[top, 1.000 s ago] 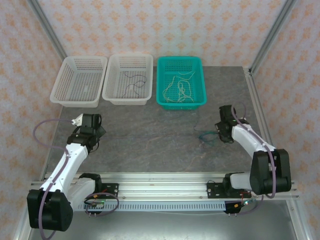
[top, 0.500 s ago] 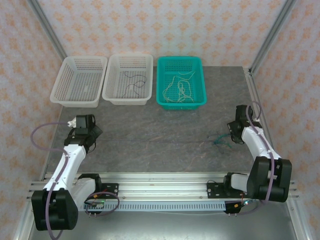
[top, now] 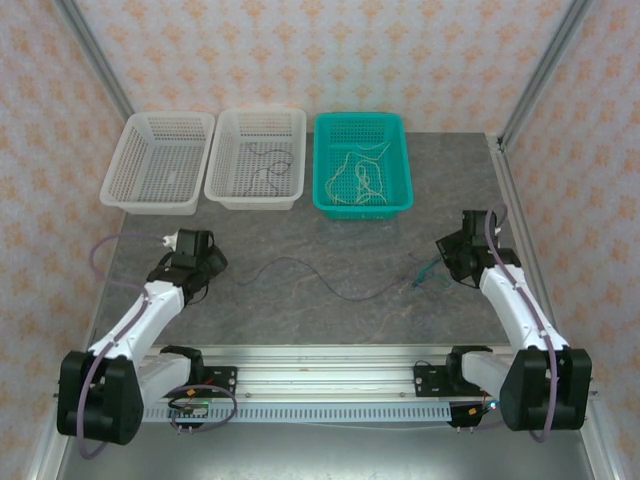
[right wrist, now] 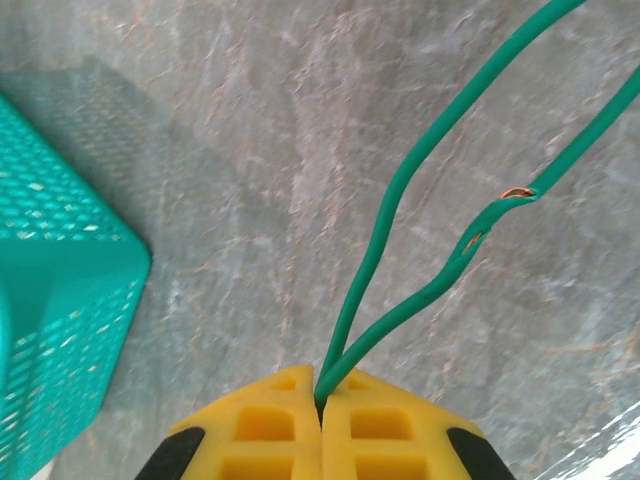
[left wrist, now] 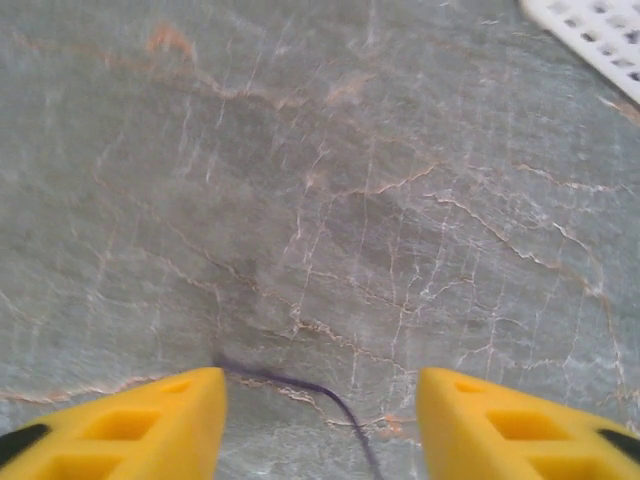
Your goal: Untangle the cables
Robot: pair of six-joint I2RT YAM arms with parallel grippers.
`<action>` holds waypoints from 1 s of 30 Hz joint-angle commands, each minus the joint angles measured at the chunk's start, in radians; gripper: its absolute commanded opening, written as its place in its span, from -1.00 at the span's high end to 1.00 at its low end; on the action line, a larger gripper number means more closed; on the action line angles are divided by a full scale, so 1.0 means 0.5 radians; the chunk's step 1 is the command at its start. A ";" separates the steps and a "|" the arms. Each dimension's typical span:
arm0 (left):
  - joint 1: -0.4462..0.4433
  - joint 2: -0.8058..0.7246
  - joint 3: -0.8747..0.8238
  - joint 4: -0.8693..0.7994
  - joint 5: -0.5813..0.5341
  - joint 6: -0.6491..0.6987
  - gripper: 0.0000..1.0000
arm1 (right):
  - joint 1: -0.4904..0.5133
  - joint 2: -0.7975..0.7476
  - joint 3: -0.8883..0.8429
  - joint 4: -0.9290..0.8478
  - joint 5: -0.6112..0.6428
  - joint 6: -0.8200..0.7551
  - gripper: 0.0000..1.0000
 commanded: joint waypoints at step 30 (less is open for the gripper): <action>-1.745 0.473 0.383 1.351 0.390 1.064 -0.73 | 0.421 -0.168 0.551 0.017 -0.388 0.078 1.00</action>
